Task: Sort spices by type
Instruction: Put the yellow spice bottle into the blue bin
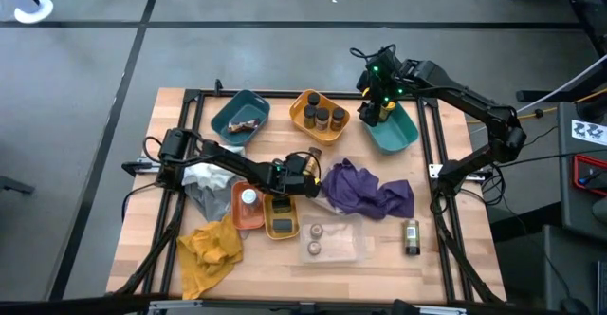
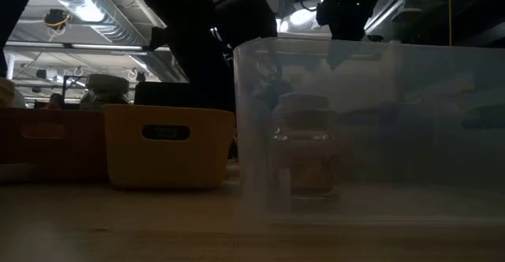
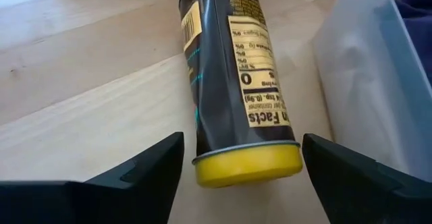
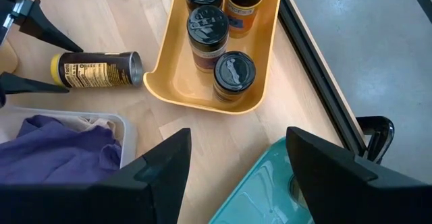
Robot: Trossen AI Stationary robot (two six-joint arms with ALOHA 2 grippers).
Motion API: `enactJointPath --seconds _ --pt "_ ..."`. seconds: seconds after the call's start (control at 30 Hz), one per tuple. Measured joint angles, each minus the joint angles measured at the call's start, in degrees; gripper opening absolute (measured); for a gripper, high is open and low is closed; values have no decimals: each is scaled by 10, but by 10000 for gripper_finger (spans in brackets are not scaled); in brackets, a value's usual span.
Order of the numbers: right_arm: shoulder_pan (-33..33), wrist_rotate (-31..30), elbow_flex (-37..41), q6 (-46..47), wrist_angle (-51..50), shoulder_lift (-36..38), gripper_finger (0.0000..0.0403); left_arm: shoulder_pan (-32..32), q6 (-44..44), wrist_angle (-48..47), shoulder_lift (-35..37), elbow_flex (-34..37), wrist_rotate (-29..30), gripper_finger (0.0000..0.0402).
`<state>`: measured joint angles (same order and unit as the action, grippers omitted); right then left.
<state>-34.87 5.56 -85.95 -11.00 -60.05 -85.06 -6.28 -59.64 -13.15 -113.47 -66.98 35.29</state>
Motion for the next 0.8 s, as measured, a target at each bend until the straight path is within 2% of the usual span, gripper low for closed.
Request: enactJointPath --seconds 0.3,0.5,0.8 --pt "0 0 0 0 0 0 243 0 27 0 0 0 1 206" --pt "0 7 0 -15 -1 0 243 4 48 -5 9 0 -23 206" --pt "0 166 0 -116 -15 0 243 36 128 -61 86 0 -121 208"
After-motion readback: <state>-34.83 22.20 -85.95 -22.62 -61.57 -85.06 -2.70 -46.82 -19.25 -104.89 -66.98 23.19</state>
